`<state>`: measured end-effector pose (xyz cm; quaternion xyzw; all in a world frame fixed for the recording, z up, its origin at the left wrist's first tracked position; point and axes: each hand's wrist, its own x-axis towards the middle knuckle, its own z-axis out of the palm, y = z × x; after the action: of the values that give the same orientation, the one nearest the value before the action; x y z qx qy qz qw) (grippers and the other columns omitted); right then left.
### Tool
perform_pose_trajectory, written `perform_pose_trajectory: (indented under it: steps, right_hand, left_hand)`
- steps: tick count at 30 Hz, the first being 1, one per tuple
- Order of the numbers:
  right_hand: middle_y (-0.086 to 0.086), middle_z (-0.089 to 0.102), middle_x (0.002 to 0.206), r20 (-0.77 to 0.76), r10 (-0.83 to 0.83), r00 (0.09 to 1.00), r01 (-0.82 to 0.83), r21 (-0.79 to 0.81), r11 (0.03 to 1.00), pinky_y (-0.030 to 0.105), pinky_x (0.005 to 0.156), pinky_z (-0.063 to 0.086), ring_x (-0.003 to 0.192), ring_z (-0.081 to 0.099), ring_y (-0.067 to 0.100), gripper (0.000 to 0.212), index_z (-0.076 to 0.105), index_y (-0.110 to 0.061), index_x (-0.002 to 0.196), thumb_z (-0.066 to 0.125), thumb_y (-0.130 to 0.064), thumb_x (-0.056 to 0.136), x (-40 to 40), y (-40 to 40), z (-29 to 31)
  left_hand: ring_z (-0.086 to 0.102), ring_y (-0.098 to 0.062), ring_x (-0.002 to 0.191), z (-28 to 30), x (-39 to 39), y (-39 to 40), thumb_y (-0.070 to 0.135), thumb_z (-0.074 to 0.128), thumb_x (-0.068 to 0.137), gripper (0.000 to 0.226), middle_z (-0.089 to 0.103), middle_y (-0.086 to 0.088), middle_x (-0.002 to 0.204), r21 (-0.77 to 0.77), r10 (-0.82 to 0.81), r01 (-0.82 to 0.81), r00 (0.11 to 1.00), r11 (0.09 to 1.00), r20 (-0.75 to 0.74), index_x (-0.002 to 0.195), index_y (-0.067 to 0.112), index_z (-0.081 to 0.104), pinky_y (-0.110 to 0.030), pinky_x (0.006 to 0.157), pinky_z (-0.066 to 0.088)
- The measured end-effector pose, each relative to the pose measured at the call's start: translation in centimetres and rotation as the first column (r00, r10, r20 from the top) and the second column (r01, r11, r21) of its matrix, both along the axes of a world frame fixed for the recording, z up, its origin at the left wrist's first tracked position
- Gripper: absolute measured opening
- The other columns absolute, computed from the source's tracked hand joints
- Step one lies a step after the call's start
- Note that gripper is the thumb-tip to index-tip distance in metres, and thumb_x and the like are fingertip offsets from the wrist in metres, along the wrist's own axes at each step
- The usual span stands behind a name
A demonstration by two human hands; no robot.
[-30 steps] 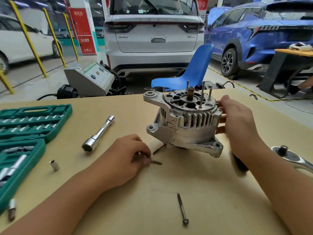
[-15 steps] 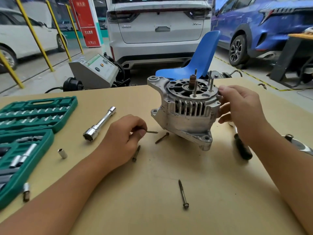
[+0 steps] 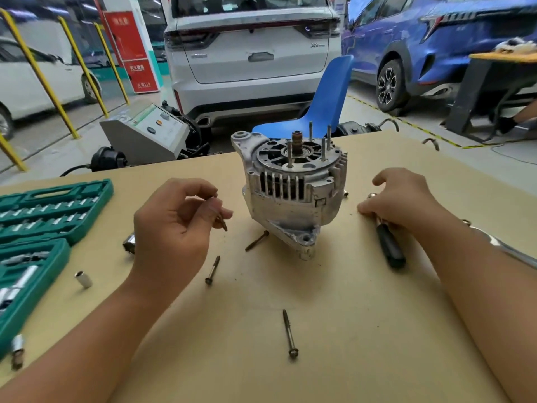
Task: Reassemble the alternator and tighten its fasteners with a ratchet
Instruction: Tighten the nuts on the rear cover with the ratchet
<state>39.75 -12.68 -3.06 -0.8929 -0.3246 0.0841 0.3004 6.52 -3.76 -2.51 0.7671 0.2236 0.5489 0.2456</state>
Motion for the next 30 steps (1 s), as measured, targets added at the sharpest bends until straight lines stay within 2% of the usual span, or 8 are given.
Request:
perform_pose_trajectory:
  steps: [3, 7, 10, 13, 16, 19, 23, 30]
  right_hand:
    - [0.004, 0.06, 0.095, -0.062, -0.016, 0.998, 0.019, 0.053, 0.998, 0.021, 0.032, 0.045, 0.052, 0.066, 0.018, 0.037, 0.066, -0.018, 0.094, 0.089, -0.018, 0.065, 0.4, -0.4, 0.1]
    - [0.005, 0.07, 0.093, -0.177, 0.06, 0.982, -0.007, 0.287, 0.958, 0.032, 0.058, 0.06, 0.071, 0.073, 0.02, 0.028, 0.07, -0.021, 0.092, 0.085, -0.01, 0.071, -0.4, -0.7, 0.4]
    - [0.017, 0.072, 0.096, -0.446, 0.217, 0.868, 0.077, 0.552, 0.83, 0.034, 0.06, 0.062, 0.068, 0.076, 0.03, 0.029, 0.07, -0.013, 0.1, 0.074, 0.007, 0.08, -1.8, -0.9, 1.5]
    - [0.019, 0.075, 0.091, -0.599, 0.384, 0.703, 0.16, 0.659, 0.735, 0.032, 0.055, 0.057, 0.068, 0.075, 0.028, 0.028, 0.069, -0.005, 0.106, 0.066, 0.011, 0.084, -2.5, -1.0, 2.3]
    - [0.019, 0.065, 0.081, -0.632, 0.431, 0.645, 0.172, 0.669, 0.723, 0.025, 0.04, 0.042, 0.052, 0.057, 0.018, 0.028, 0.067, 0.004, 0.109, 0.066, 0.009, 0.081, -3.2, -0.8, 2.3]
    - [0.018, 0.059, 0.078, -0.63, 0.36, 0.688, 0.171, 0.622, 0.764, 0.021, 0.034, 0.03, 0.044, 0.043, 0.011, 0.021, 0.065, 0.01, 0.103, 0.064, 0.011, 0.082, -3.9, -0.2, 1.8]
    - [0.007, 0.056, 0.052, -0.61, 0.314, 0.728, 0.156, 0.593, 0.79, 0.019, 0.034, 0.028, 0.04, 0.041, 0.012, 0.01, 0.065, 0.011, 0.091, 0.06, 0.013, 0.083, -4.0, 0.2, 0.9]
    - [0.012, 0.055, 0.054, -0.605, 0.283, 0.744, 0.125, 0.543, 0.83, 0.019, 0.035, 0.031, 0.038, 0.043, 0.014, 0.011, 0.065, 0.006, 0.081, 0.058, 0.015, 0.082, -4.1, 0.6, -0.4]
  left_hand:
    - [0.077, -0.019, 0.081, 2.6, 1.3, 0.6, -0.001, 0.067, 0.097, 0.013, 0.069, -0.011, 0.088, 0.02, 0.001, -0.002, 0.998, 1.0, 0.069, 0.109, -0.002, 0.064, -0.032, 0.067, 0.062]
    - [0.077, -0.017, 0.083, 7.2, 4.0, 2.5, 0.008, 0.068, 0.098, 0.021, 0.072, -0.002, 0.092, -0.042, -0.041, 0.05, 0.981, 0.998, 0.19, 0.119, 0.007, 0.067, -0.029, 0.072, 0.063]
    - [0.078, -0.017, 0.083, 8.0, 5.3, 3.1, 0.007, 0.069, 0.097, 0.024, 0.074, 0.002, 0.09, -0.093, -0.087, 0.111, 0.97, 0.989, 0.226, 0.121, 0.008, 0.067, -0.026, 0.073, 0.063]
    - [0.077, -0.014, 0.079, 6.6, 5.7, 3.4, 0.007, 0.073, 0.094, 0.018, 0.075, 0.001, 0.09, -0.038, -0.087, 0.093, 0.989, 0.995, 0.121, 0.111, 0.009, 0.072, -0.023, 0.069, 0.061]
    - [0.076, -0.013, 0.078, 5.7, 5.8, 3.7, 0.002, 0.074, 0.091, 0.014, 0.074, -0.007, 0.091, 0.001, -0.09, 0.09, 0.995, 0.996, 0.046, 0.105, 0.004, 0.074, -0.019, 0.067, 0.057]
    - [0.075, -0.014, 0.078, 5.8, 5.6, 3.8, 0.0, 0.074, 0.09, 0.014, 0.073, -0.012, 0.094, 0.055, -0.103, 0.101, 0.994, 0.993, 0.04, 0.102, 0.008, 0.074, -0.019, 0.069, 0.058]
    - [0.076, -0.02, 0.079, 5.9, 5.7, 3.5, 0.0, 0.075, 0.09, 0.017, 0.071, -0.012, 0.095, 0.073, -0.166, 0.165, 0.986, 0.984, 0.013, 0.101, 0.012, 0.073, -0.027, 0.07, 0.061]
    - [0.076, -0.013, 0.073, 6.0, 5.4, 2.5, -0.004, 0.074, 0.089, 0.018, 0.075, -0.001, 0.082, -0.012, -0.275, 0.275, 0.961, 0.961, 0.004, 0.1, 0.009, 0.072, -0.018, 0.063, 0.058]
